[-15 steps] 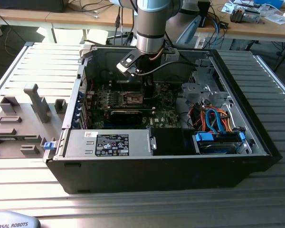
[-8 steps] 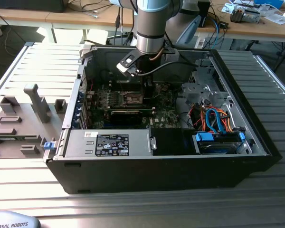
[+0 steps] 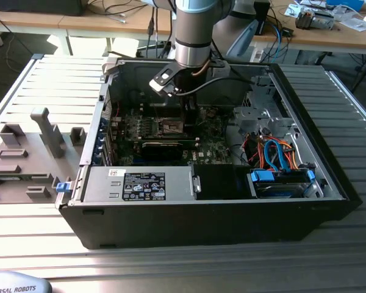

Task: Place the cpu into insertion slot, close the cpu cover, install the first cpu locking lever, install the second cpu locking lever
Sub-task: 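Place the cpu into insertion slot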

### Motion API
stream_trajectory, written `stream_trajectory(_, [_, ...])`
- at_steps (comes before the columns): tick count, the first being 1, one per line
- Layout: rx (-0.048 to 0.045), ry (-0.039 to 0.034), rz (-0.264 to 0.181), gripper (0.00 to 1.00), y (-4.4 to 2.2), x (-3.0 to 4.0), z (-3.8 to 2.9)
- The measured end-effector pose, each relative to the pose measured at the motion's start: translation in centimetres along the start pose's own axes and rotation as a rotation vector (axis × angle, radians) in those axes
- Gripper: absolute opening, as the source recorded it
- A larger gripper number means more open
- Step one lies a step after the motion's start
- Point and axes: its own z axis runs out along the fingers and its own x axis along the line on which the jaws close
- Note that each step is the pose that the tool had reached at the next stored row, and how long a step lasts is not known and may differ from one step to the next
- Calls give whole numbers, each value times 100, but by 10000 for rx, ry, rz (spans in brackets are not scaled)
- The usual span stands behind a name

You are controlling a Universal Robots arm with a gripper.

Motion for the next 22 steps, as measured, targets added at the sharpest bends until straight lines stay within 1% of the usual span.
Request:
stream_trajectory(2, [-26,1,2,53,-57,3,-2])
stream_trajectory(3, [-44,17,3,53,-126,7,-2])
stream_trajectory(4, [-50,40,6,53,-163,12,-3])
stream_trajectory(5, [-52,57,7,53,-174,18,-4])
stream_trajectory(8, [-66,235,-30,53,-185,32,-5])
stream_trajectory(9, [-75,308,-78,53,-186,33,-4])
stream_trajectory(10, [-82,358,-114,53,-186,34,-4])
stream_trajectory(11, [-95,470,-178,53,-193,36,-3])
stream_trajectory(12, [-102,522,-213,53,-206,36,-3])
stream_trajectory(15, [-111,559,-276,53,-243,38,-3])
stream_trajectory(17, [-124,575,-308,53,-324,43,-3])
stream_trajectory(18, [-126,595,-313,53,-345,44,-4])
stream_trajectory(22, [-130,644,-314,53,-395,47,-3])
